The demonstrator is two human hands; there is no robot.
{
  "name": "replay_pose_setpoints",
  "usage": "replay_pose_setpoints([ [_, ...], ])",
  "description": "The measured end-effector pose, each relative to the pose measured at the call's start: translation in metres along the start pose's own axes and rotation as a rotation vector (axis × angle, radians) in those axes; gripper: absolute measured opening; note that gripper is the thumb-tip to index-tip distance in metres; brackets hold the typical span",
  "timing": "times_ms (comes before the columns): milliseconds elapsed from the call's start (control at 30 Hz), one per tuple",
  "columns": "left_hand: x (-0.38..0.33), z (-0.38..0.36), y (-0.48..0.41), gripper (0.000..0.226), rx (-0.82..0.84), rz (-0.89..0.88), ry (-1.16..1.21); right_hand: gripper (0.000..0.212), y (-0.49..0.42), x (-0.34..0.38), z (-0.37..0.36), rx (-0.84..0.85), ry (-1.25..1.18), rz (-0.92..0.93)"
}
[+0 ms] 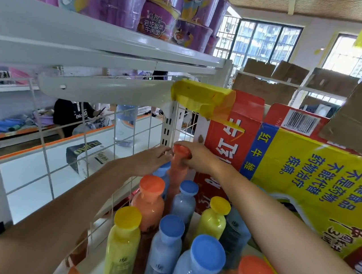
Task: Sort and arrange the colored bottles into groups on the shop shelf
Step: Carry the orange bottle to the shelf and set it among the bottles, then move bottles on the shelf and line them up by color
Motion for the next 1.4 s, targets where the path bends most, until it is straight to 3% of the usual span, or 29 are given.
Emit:
replay_pose_setpoints([
  [100,-0.001,-0.001,0.000,0.037,-0.010,0.022,0.001,0.016,0.005,0.001,-0.002,0.040,0.026,0.010],
  [200,0.000,0.004,-0.001,0.031,-0.096,0.019,-0.003,0.022,0.016,0.005,0.004,0.055,0.001,0.030],
  [333,-0.003,0.009,0.004,0.027,-0.146,0.009,0.002,0.052,0.037,0.000,0.017,0.057,0.070,0.011],
  [433,-0.007,0.011,0.009,0.027,-0.169,-0.021,0.030,0.060,0.048,-0.009,0.030,0.045,0.110,-0.051],
  [633,-0.013,0.010,0.014,0.041,-0.154,-0.053,0.015,0.052,0.080,-0.020,0.064,-0.087,0.200,-0.149],
  [900,-0.025,0.005,0.018,0.059,-0.194,-0.090,-0.125,0.048,0.127,-0.041,0.060,-0.031,0.364,-0.357],
  [1400,-0.023,0.020,0.024,0.044,-0.283,-0.108,-0.215,0.036,0.144,-0.049,0.048,-0.062,0.491,-0.386],
])
Point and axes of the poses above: each hand's wrist, its own y-axis away from the middle knuckle, its own z-axis out of the back of the hand, x = y × z, the point moved 6 cm from there along -y, towards the middle knuckle, and after that the axes turned 2 degrees about -x, right-handed, at the moved point
